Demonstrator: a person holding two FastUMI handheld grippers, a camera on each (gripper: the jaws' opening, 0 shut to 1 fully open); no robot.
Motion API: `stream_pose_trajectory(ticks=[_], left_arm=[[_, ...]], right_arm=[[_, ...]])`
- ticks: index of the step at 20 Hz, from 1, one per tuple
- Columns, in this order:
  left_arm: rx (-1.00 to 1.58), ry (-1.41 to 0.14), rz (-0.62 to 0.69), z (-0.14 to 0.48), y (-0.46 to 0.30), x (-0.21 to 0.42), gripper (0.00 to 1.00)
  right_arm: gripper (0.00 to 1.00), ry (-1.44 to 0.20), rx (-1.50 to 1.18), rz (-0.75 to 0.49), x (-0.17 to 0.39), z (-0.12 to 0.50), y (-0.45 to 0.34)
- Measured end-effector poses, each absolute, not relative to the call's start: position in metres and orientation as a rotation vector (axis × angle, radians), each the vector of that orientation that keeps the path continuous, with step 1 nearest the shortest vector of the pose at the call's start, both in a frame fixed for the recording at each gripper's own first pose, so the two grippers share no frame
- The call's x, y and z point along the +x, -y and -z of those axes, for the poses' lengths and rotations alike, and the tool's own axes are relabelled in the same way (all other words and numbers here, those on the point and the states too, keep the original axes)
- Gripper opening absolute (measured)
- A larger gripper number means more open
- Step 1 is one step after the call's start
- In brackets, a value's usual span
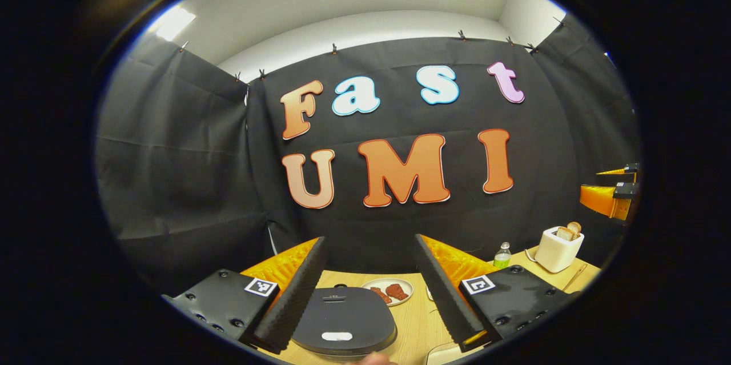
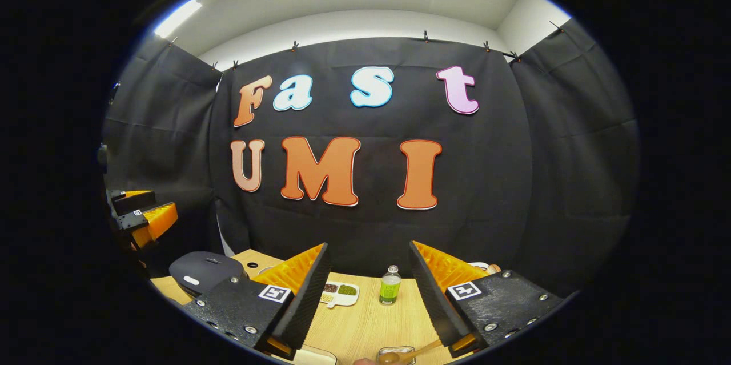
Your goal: Close the left gripper, press the button to open the rice cooker; take a wooden spoon from the chopstick holder with the right hand, scoop a spoonful of rice and pour it into the rice cooker, then put the wooden spoon back into the chopstick holder.
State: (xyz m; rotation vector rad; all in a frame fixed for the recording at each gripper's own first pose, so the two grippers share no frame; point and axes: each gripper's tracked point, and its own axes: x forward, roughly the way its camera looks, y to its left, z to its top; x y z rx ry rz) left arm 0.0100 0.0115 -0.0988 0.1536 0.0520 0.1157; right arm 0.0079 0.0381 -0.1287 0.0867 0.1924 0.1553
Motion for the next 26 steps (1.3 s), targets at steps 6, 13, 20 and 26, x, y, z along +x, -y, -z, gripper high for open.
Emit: stream_pose_trajectory(ticks=[6,13,20,26], left_arm=[[0.150,-0.084,-0.109,0.108,-0.010,0.011,0.97],[0.125,-0.058,-0.086,0.100,-0.004,0.011,0.98],[0.161,-0.088,-0.099,0.107,-0.005,0.014,0.99],[0.153,-0.088,-0.093,0.108,-0.004,0.016,0.96]], right_arm=[[0.84,-0.203,0.078,-0.148,0.010,0.132,-0.036],[0.84,-0.199,0.094,-0.138,0.012,0.129,-0.035],[0.84,-0.212,0.099,-0.138,0.012,0.135,-0.038],[0.84,-0.213,0.097,-0.128,0.012,0.133,-0.035]])
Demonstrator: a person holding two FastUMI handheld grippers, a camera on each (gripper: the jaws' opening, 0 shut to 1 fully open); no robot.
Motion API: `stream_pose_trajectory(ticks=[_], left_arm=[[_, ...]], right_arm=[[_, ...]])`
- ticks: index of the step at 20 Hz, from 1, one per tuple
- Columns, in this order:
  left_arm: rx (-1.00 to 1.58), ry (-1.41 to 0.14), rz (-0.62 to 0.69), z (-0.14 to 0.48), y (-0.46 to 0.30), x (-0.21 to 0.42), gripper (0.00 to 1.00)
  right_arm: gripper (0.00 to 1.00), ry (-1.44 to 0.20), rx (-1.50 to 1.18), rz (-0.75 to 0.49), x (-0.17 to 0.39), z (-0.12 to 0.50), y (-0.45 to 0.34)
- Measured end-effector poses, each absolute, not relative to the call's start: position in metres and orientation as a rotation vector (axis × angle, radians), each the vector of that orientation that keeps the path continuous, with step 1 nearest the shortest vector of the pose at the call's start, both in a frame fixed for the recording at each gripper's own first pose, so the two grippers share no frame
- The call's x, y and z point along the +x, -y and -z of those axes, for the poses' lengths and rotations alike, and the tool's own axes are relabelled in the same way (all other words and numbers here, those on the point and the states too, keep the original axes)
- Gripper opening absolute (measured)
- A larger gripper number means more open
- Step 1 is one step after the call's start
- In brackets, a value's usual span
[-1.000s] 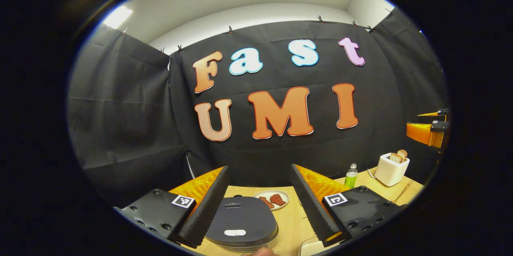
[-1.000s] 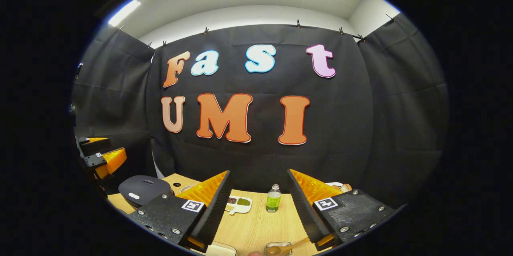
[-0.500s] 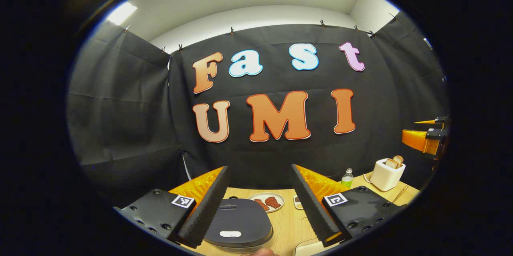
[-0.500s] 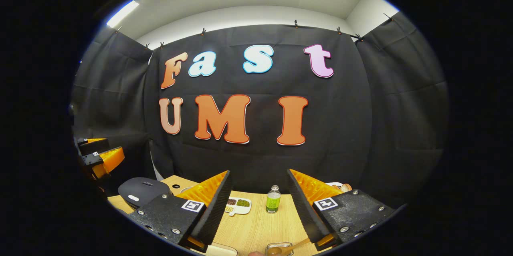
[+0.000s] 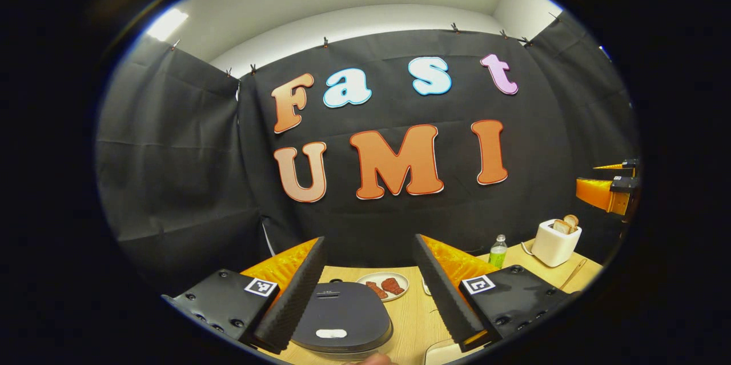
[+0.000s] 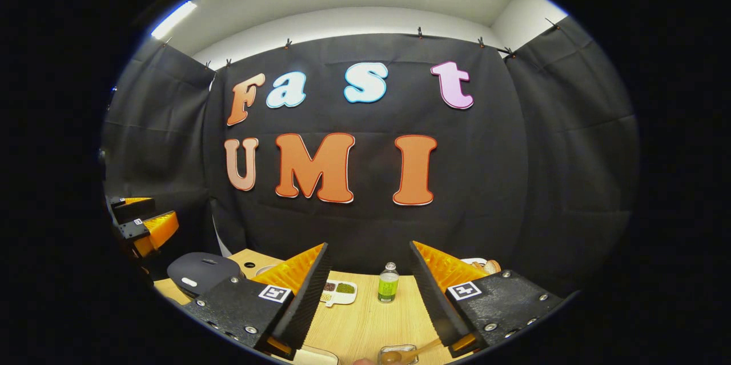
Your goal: Close the left gripper, press the button to open the rice cooker; take a wooden spoon from the chopstick holder with the right hand, scoop a spoonful of rice and pour it into the rice cooker, then put the wooden spoon back into the chopstick holder.
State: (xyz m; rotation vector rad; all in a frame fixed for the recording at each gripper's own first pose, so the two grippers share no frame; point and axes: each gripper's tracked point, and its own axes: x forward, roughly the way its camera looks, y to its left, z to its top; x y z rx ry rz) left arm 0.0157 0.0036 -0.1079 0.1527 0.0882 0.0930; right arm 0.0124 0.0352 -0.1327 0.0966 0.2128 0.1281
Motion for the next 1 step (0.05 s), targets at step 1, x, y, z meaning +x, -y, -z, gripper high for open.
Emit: stream_pose_trajectory(ticks=[1], left_arm=[[0.150,-0.090,-0.092,0.1097,-0.0038,0.0155,0.96]], right_arm=[[0.84,-0.215,0.100,-0.129,0.0119,0.1326,-0.0361]])
